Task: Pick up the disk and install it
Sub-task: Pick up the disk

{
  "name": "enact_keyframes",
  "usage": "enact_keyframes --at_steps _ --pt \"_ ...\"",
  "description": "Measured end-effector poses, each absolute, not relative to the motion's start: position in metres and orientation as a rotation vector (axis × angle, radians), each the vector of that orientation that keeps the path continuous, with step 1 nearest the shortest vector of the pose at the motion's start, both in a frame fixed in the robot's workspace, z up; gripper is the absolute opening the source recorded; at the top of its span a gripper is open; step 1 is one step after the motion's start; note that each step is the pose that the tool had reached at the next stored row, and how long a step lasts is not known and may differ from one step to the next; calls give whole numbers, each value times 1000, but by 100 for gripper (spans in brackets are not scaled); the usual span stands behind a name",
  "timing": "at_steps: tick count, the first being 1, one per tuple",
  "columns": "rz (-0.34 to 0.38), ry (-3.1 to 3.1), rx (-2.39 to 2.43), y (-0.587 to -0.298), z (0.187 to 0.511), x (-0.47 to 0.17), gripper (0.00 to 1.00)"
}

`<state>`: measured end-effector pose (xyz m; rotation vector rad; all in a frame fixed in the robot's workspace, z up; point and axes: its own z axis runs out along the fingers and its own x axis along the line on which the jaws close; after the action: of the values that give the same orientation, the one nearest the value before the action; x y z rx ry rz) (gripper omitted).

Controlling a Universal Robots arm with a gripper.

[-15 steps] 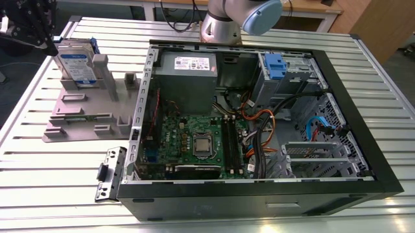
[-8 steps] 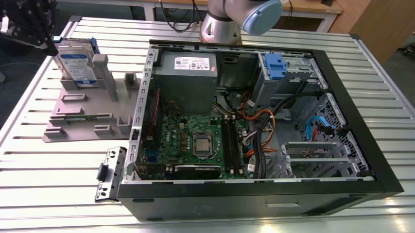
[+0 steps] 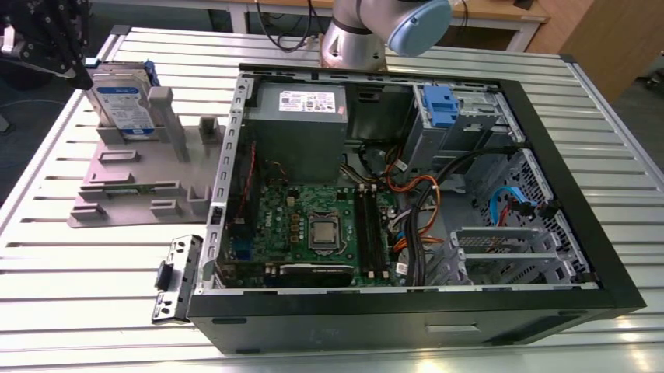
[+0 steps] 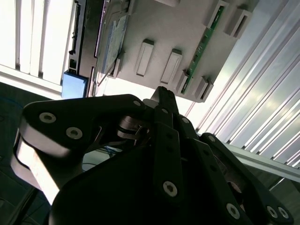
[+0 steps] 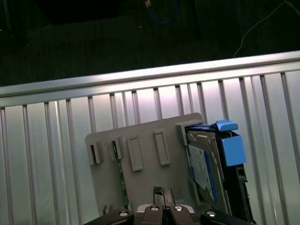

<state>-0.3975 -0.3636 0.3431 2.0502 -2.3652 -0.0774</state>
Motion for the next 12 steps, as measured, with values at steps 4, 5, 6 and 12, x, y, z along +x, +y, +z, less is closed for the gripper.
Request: enact_keyframes --at_steps 4,5,6,12 --pt "-77 -2359 2057 -364 343 -398 10" --pt "-77 -2357 2059 -364 343 -398 10" --pt "-77 -2355 2061 -364 343 -398 10" --pt "-77 -2346 2072 -364 343 -398 10"
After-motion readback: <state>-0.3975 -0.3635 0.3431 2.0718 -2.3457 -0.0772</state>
